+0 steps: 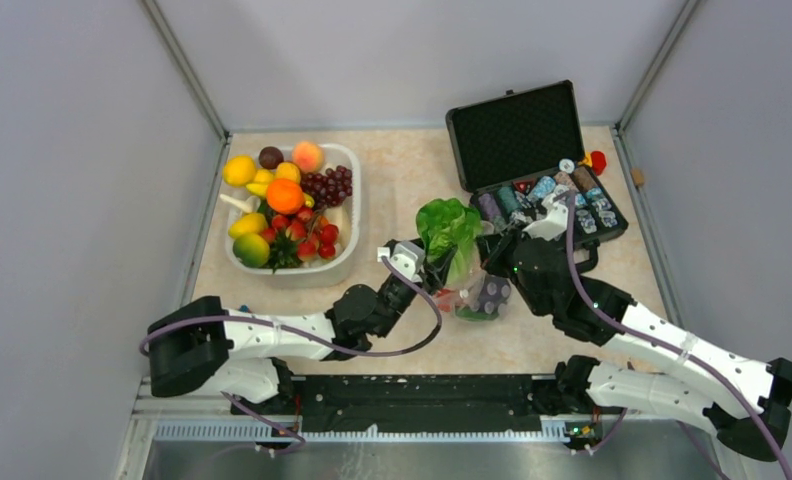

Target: Place the food in the zip-top bag and seal the zipper

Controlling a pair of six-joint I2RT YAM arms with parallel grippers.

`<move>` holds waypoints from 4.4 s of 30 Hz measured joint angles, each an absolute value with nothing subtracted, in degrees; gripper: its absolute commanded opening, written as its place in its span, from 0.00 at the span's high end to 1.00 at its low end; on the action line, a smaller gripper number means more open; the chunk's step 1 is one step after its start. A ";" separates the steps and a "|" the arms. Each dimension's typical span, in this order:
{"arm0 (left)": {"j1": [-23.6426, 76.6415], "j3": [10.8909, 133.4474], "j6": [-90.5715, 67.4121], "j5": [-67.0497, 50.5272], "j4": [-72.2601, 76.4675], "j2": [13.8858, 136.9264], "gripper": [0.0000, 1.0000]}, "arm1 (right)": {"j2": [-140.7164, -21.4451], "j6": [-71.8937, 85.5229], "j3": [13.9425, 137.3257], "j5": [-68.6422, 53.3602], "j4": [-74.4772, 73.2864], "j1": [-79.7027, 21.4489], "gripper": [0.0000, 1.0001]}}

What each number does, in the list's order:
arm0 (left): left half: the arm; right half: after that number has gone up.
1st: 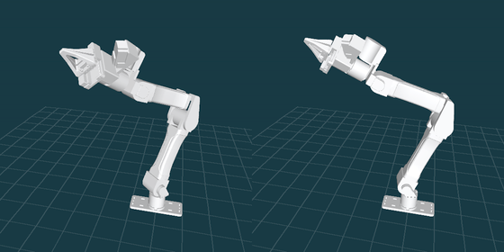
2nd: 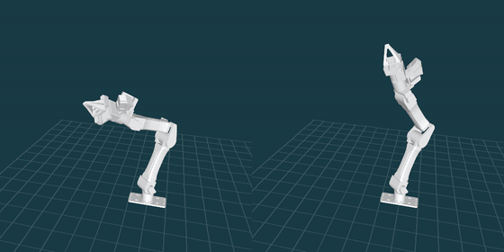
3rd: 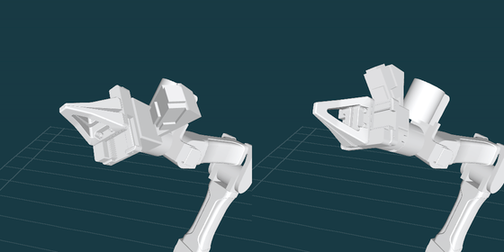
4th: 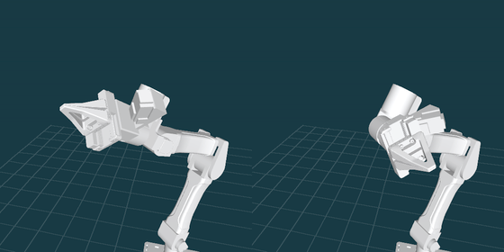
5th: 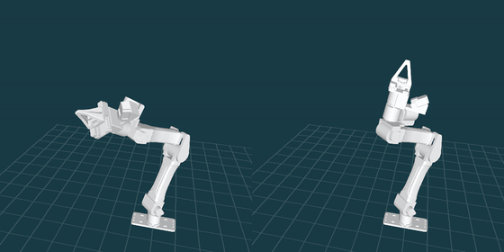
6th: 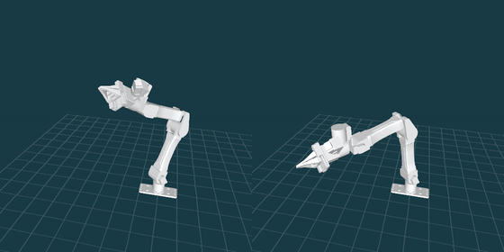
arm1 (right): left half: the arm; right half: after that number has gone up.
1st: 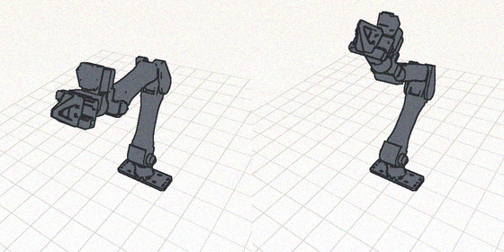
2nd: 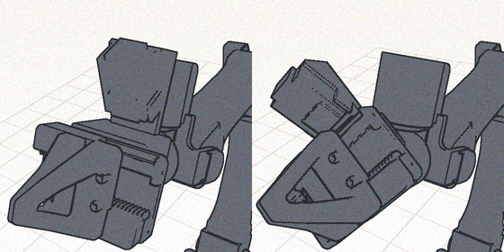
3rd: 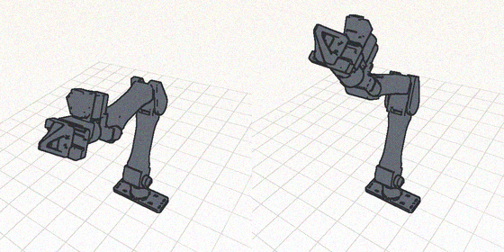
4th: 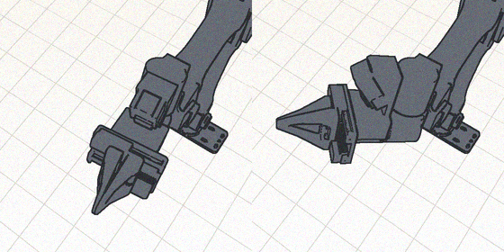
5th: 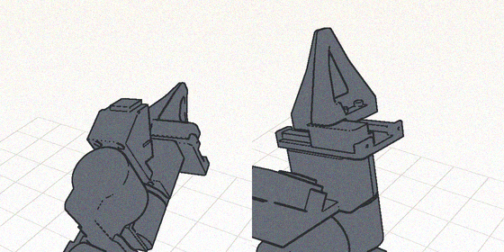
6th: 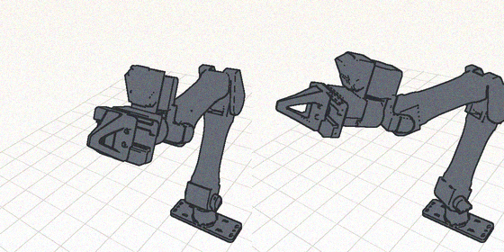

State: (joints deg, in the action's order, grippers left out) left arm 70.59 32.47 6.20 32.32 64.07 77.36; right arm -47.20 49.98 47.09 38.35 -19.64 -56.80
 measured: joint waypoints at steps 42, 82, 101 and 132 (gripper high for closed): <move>49.47 43.31 -26.22 -13.41 10.92 63.44 0.36 | -31.18 55.79 39.05 48.71 -31.68 -56.07 1.00; 49.36 40.66 -41.32 -28.18 28.47 84.25 0.43 | -31.18 57.17 39.11 49.21 -33.54 -55.94 1.00; 52.27 50.81 -36.91 -23.49 14.72 89.17 0.58 | -32.14 57.10 39.11 48.23 -32.03 -55.68 1.00; 50.96 65.14 -21.93 -16.36 -8.54 80.82 1.00 | -36.91 46.83 43.83 44.10 -25.89 -55.57 1.00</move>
